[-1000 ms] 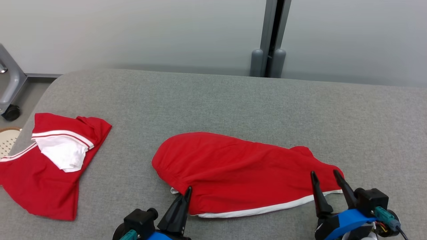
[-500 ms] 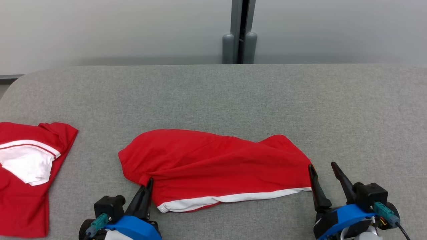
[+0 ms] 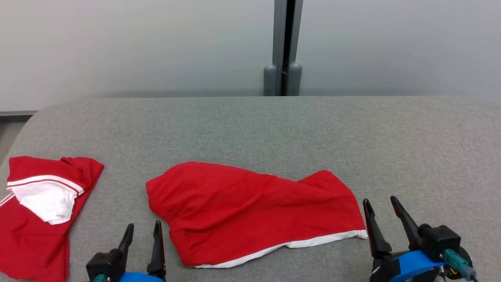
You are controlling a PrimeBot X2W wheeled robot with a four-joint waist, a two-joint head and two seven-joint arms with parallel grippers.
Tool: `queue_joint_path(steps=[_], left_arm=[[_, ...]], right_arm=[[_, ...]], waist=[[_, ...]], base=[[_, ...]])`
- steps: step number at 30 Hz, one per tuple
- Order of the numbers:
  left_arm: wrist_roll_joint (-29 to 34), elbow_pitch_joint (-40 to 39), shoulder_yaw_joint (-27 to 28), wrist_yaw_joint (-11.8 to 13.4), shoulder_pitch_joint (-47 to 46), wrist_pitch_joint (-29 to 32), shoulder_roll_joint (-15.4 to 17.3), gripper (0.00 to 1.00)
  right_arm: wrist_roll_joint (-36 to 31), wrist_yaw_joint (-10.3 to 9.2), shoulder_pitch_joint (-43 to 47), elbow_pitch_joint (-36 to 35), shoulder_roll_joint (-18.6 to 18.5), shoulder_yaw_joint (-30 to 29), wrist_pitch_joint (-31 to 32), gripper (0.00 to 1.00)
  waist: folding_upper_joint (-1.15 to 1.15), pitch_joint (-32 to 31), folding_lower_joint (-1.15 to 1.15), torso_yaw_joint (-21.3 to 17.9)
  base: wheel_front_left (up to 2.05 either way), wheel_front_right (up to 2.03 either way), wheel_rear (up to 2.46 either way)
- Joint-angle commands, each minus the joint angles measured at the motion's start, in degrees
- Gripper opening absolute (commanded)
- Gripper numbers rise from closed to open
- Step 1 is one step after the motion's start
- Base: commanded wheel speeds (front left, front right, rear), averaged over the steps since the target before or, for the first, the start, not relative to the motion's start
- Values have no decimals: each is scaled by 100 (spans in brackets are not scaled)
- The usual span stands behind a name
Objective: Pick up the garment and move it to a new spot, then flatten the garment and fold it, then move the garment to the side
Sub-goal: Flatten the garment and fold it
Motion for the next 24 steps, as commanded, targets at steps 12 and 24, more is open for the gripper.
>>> queue_joint_path(steps=[12, 24], left_arm=[[202, -398, -69, -120, 597, -15, -186, 100], [-83, -17, -970, -143, 625, -15, -181, 100]], right_arm=[[19, 0, 480, -77, -13, -28, -17, 100], [19, 0, 379, 46, -13, 38, -17, 100]], waist=[[0, -310, 0, 71], [0, -96, 0, 8]], base=[[0, 0, 0], [0, 0, 0]])
